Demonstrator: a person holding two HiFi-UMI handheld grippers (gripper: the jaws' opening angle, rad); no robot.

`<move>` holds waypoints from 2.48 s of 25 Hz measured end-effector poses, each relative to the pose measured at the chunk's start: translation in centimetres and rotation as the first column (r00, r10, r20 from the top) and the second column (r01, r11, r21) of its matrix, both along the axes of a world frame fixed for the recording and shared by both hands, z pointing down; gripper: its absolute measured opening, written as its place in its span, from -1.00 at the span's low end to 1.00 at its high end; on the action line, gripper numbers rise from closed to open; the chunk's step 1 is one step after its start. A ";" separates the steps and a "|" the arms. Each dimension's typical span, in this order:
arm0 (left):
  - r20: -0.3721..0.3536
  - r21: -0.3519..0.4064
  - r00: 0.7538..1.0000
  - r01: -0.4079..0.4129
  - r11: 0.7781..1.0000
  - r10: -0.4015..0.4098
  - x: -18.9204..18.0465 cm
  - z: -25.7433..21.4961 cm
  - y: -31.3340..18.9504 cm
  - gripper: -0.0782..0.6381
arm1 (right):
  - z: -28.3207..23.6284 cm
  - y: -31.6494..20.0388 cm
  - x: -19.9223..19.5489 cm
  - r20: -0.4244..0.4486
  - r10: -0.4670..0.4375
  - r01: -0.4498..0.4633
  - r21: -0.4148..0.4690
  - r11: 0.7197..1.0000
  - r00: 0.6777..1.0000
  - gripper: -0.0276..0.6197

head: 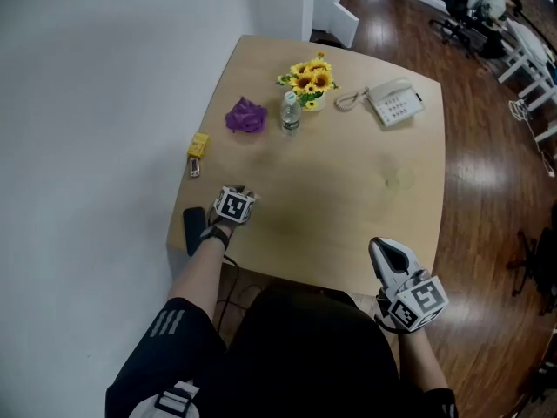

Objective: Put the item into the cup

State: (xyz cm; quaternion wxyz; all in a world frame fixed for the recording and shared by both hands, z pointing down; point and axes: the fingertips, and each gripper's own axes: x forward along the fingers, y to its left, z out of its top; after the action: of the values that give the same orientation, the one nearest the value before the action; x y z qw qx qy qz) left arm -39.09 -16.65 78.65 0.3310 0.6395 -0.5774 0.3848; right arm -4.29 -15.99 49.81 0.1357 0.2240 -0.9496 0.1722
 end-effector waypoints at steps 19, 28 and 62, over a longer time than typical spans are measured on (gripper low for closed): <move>-0.039 0.193 0.993 -0.097 0.976 0.107 6.7 -8.4 -6.2 -0.78 | 0.2 -2.8 5.1 0.038 0.071 -0.069 -0.033 0.997 0.997 -0.89; 0.003 0.360 0.922 -0.363 0.859 0.388 21.7 -16.7 -18.1 -0.78 | 0.2 -4.9 11.5 0.073 0.187 -0.186 -0.022 0.982 0.980 -0.89; 0.072 0.184 0.681 -0.727 0.662 0.728 45.9 -8.1 -25.1 -0.63 | 1.4 -5.8 23.7 0.087 0.367 -0.362 -0.069 0.929 0.926 -0.89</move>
State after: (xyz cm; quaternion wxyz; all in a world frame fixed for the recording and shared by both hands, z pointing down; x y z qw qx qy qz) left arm 6.84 -41.75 70.57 0.0869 0.8477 -0.3080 0.4231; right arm 19.37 -21.80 51.22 0.0603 0.3844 -0.8921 0.2297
